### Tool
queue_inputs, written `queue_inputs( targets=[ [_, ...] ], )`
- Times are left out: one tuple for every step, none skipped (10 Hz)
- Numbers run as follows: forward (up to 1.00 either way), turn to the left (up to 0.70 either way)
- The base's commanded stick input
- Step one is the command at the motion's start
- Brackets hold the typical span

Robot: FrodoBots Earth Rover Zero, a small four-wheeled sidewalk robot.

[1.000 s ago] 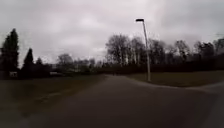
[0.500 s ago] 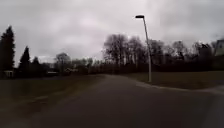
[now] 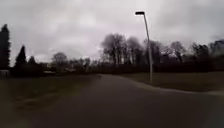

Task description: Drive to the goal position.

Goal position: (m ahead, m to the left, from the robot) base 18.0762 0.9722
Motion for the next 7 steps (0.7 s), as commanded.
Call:
queue_inputs(
  targets=[
    [1.0,0.0],
    [1.0,0.0],
    [1.0,0.0],
    [1.0,0.0],
    [1.0,0.0],
    [1.0,0.0],
    [1.0,0.0]
  ],
)
